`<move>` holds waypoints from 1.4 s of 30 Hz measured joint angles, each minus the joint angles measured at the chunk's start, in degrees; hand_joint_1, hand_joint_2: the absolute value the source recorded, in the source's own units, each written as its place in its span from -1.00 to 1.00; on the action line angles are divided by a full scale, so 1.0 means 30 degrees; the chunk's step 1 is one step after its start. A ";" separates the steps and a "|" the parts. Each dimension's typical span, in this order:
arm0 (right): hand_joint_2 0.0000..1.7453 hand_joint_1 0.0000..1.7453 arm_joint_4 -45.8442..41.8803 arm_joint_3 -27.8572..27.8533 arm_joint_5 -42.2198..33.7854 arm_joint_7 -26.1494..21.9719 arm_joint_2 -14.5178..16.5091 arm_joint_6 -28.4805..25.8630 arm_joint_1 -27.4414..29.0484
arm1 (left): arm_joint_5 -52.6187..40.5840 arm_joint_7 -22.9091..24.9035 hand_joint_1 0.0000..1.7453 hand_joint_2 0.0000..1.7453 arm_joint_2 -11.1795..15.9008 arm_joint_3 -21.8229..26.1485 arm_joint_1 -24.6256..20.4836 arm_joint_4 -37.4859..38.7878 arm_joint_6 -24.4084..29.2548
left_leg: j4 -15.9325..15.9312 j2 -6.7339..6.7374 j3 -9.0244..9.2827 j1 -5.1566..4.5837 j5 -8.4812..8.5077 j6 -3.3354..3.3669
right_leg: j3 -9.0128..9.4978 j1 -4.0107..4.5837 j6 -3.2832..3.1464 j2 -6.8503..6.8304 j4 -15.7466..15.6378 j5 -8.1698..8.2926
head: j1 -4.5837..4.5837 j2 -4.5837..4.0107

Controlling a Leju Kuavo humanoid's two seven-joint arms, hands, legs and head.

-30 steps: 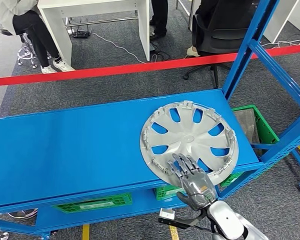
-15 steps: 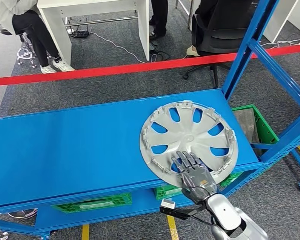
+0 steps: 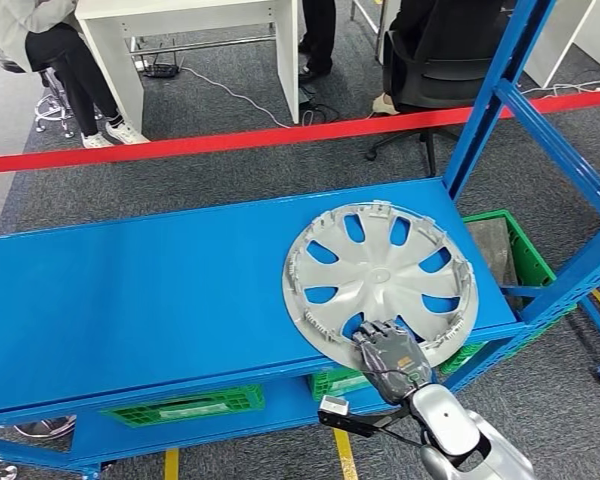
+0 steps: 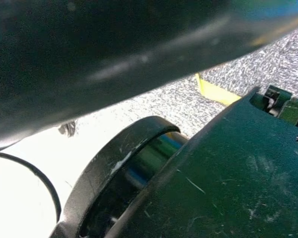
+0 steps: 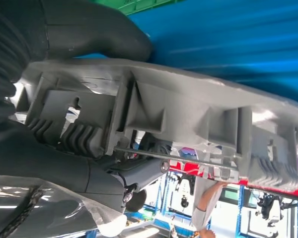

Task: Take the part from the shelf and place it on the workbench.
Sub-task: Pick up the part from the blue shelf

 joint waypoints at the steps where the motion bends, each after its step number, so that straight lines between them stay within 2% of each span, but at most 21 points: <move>1: 1.00 1.00 -0.0060 0.0000 -0.0020 0.0002 0.0013 0.0000 0.0022 | 0.0007 0.0013 -1.00 -1.00 0.0002 0.0002 0.0023 0.0000 -0.0002 | 0.0000 0.0001 0.0000 0.0000 0.0001 0.0000 | -0.0001 -0.0001 0.0003 0.0002 0.0000 0.0005 | -0.0002 0.0000; 18: 1.00 1.00 -0.0670 -0.0007 -0.0127 -0.0067 0.0073 -0.0135 0.0270 | 0.0115 0.0067 -1.00 -1.00 0.0011 0.0036 0.0157 0.0000 0.0120 | 0.0002 0.0003 -0.0002 0.0001 0.0018 0.0008 | -0.0016 0.0000 0.0003 -0.0001 0.0001 0.0016 | 0.0002 0.0000; 27: 1.00 1.00 -0.3481 -0.0022 -0.0348 -0.0343 0.0073 -0.0656 0.1202 | 0.0197 0.0058 -1.00 -1.00 0.0016 0.0228 0.0432 -0.0029 0.0508 | 0.0004 0.0001 -0.0053 0.0000 0.0015 0.0010 | -0.0071 0.0001 0.0000 -0.0009 0.0002 0.0011 | 0.0000 0.0000; 30: 1.00 1.00 -0.5050 -0.0018 0.0564 -0.1090 0.0073 -0.2347 0.1597 | 0.0472 -0.0336 -1.00 -1.00 0.0000 0.0482 0.0530 -0.0031 0.0659 | 0.0004 0.0001 -0.0089 -0.0001 0.0016 0.0011 | -0.0103 0.0000 0.0000 -0.0010 0.0007 0.0011 | 0.0000 0.0000; 34: 1.00 1.00 -0.8191 -0.0016 0.3563 -0.3697 0.0326 -0.6943 0.1788 | 0.1066 -0.1383 -1.00 -1.00 -0.0087 0.1093 0.0584 -0.0029 0.0663 | 0.0004 0.0002 -0.0139 0.0000 0.0017 0.0010 | -0.0161 0.0004 -0.0001 -0.0007 0.0014 0.0012 | 0.0002 0.0000; 37: 1.00 1.00 -0.9771 -0.0035 0.4131 -0.4259 0.0610 -0.8155 0.1659 | 0.1146 -0.1563 -1.00 -1.00 -0.0149 0.1399 0.0586 -0.0029 0.0657 | 0.0003 -0.0001 -0.0141 0.0002 0.0017 0.0009 | -0.0161 0.0007 -0.0002 -0.0015 0.0014 0.0009 | -0.0003 0.0000; 41: 1.00 1.00 -1.1057 -0.0060 0.4217 -0.4554 0.0719 -0.8218 0.1609 | 0.1151 -0.1599 -1.00 1.00 -0.0200 0.1597 0.0591 -0.0029 0.0654 | 0.0002 -0.0001 -0.0146 -0.0002 0.0017 0.0010 | -0.0153 0.0006 0.0000 -0.0025 0.0013 0.0009 | 0.0002 0.0000; 42: 1.00 1.00 -1.1278 -0.0071 0.4224 -0.4791 0.0778 -0.8224 0.1598 | 0.1151 -0.1625 -1.00 1.00 -0.0210 0.1625 0.0592 -0.0029 0.0639 | 0.0002 -0.0001 -0.0147 -0.0004 0.0017 0.0010 | -0.0152 0.0004 0.0000 -0.0024 0.0012 0.0010 | 0.0002 0.0000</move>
